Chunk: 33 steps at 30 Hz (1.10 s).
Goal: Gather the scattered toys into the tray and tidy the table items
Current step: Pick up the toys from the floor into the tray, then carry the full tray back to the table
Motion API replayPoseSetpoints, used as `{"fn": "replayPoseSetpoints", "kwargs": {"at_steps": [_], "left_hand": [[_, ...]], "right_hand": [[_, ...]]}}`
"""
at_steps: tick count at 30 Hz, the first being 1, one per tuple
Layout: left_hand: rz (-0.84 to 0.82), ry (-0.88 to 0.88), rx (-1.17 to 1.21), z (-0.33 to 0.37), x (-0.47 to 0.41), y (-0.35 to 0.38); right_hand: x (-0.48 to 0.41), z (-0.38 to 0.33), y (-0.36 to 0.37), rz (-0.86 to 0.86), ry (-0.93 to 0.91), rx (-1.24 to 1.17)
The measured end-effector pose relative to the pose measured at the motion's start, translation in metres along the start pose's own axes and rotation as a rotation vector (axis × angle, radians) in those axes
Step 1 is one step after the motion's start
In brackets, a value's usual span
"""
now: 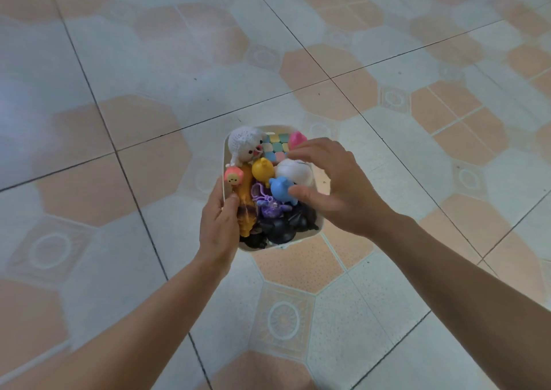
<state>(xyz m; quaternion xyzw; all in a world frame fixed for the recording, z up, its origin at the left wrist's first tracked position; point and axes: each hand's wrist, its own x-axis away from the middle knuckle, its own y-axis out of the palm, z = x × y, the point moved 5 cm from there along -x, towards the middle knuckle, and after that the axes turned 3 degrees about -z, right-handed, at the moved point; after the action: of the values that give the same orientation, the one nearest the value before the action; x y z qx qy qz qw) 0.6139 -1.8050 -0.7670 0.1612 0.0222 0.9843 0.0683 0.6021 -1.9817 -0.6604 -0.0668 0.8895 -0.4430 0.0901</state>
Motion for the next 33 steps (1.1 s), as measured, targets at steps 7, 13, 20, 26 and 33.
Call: {"fn": "replayPoseSetpoints", "kwargs": {"at_steps": [7,13,20,26,33], "left_hand": [[0.091,0.01,0.049,0.017,0.004,-0.064],[0.216,0.026,0.103,0.053,0.026,-0.141],[0.369,0.03,0.14,0.148,0.083,-0.244],[0.537,0.061,0.143,0.266,0.169,-0.353],[0.774,0.065,0.149,0.384,0.302,-0.475]], "right_hand": [[-0.019,-0.001,0.031,0.004,0.529,-0.369],[-0.05,-0.085,0.085,-0.352,0.5,-0.687],[-0.107,-0.228,0.075,-0.413,0.38,-0.71],[-0.145,-0.405,0.053,-0.547,0.256,-0.722],[-0.162,-0.62,0.039,-0.741,0.058,-0.642]]}}
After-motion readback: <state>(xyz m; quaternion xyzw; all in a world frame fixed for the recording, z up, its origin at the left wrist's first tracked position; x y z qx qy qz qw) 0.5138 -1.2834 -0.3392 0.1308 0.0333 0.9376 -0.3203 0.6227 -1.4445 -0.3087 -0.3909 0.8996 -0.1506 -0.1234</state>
